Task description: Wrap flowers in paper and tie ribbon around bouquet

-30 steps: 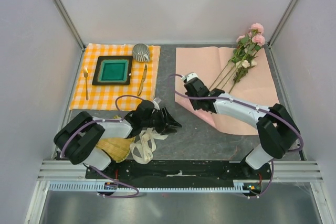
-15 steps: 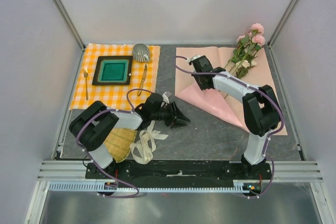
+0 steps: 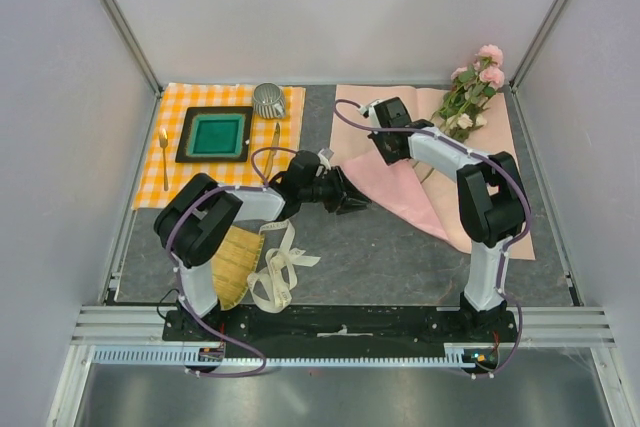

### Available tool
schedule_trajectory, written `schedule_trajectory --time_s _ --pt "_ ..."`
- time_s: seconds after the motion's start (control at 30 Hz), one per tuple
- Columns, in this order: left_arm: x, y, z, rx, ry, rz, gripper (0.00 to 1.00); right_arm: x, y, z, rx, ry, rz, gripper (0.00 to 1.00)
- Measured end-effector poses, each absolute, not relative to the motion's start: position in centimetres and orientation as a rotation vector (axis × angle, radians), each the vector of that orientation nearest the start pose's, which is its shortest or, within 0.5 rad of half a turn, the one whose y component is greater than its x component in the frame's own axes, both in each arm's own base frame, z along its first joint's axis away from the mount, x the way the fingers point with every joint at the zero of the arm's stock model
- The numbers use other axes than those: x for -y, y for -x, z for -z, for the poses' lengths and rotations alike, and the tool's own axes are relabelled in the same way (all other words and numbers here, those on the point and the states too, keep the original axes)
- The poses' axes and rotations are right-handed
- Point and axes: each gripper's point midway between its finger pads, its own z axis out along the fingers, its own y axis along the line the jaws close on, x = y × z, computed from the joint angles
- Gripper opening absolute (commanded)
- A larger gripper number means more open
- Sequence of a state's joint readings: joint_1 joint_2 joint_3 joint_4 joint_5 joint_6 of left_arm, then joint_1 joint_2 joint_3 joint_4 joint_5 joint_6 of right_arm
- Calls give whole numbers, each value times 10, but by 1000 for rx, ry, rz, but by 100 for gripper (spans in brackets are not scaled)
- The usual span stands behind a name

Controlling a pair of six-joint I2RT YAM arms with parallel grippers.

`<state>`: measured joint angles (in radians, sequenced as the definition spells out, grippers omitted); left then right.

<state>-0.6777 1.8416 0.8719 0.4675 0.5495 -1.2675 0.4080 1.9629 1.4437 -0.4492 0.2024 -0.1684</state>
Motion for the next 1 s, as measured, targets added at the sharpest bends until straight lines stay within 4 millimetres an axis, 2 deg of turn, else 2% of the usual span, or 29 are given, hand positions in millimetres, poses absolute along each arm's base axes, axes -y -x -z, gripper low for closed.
schedule_trajectory --time_s 0.07,0.13,0.3,0.33,0.37,0.47,0.53,0.7,0.8,1.0 --pt "382 -285 -89 -2485 347 1584 34 -147 -449 -62 -2428 656 150 0" --pt "387 -302 -89 -2480 350 1562 28 -147 -453 -61 -2420 668 144 0" --pt "406 -346 -87 -2450 269 1494 26 -149 -459 -57 -2405 704 114 0" --pt "408 -353 -85 -2444 251 1470 25 -150 -460 -57 -2401 709 107 0" --pt "409 -360 -83 -2440 234 1446 19 -151 -461 -58 -2396 712 101 0" --pt "407 -379 -74 -2434 211 1367 15 -153 -463 -58 -2387 722 93 0" --pt "402 -387 -66 -2436 205 1317 15 -155 -466 -57 -2381 732 86 0" --pt "388 -407 -38 -2479 226 1161 4 -156 -468 -46 -2386 749 78 0" --pt "383 -414 -23 -2506 260 1106 3 -155 -469 -42 -2393 752 71 1" --pt "383 -416 -21 -2515 290 1113 2 -157 -470 -43 -2391 721 58 8"
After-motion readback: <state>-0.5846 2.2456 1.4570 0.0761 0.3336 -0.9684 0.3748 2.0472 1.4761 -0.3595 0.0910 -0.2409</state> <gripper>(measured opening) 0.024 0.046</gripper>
